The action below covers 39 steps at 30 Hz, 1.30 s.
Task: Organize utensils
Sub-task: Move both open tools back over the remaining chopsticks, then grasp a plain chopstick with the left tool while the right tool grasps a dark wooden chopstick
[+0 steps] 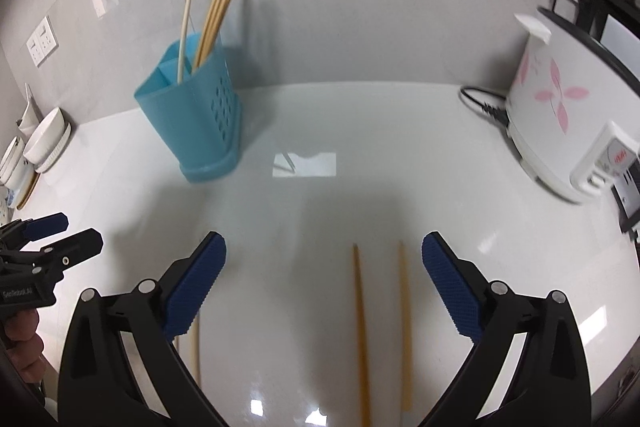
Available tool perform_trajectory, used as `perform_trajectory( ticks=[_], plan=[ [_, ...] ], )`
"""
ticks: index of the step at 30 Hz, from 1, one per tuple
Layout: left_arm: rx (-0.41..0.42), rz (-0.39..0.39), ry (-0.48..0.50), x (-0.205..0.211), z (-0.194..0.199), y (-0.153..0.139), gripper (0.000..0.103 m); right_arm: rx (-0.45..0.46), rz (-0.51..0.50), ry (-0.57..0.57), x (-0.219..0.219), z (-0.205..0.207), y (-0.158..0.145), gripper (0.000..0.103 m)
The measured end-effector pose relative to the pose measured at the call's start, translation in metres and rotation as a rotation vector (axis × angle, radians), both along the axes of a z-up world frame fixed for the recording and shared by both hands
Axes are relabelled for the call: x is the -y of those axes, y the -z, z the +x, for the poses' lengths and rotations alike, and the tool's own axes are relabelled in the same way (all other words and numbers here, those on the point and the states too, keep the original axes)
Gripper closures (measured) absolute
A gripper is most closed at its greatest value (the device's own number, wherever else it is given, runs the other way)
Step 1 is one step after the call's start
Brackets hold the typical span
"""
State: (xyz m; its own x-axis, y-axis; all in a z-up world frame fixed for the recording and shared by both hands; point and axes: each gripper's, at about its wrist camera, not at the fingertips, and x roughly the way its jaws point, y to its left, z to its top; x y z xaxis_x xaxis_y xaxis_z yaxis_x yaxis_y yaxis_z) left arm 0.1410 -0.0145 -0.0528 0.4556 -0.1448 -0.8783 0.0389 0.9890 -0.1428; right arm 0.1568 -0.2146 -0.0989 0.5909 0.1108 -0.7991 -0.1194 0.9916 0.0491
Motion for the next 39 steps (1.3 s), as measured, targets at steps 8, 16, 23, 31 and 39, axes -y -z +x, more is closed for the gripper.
perform_trajectory(
  ticks=[8,16,23,31,39],
  plan=[
    [-0.097,0.004,0.003,0.016,-0.014,0.03,0.006,-0.08,-0.003,-0.002,0.015,-0.019,0.021,0.009],
    [-0.19,0.015,-0.005,0.032,-0.025,0.059,0.006,-0.157,-0.031,-0.008,0.019,-0.032,0.041,0.012],
    [-0.272,0.035,-0.056,0.033,-0.035,0.079,0.006,-0.225,-0.058,-0.013,0.021,-0.039,0.054,0.02],
    [-0.319,0.086,-0.077,0.039,-0.046,0.088,0.007,-0.301,-0.082,-0.018,0.021,-0.042,0.067,0.034],
    [-0.352,0.122,-0.071,0.041,-0.045,0.088,0.022,-0.37,-0.098,-0.02,0.017,-0.039,0.077,0.052]
  ],
)
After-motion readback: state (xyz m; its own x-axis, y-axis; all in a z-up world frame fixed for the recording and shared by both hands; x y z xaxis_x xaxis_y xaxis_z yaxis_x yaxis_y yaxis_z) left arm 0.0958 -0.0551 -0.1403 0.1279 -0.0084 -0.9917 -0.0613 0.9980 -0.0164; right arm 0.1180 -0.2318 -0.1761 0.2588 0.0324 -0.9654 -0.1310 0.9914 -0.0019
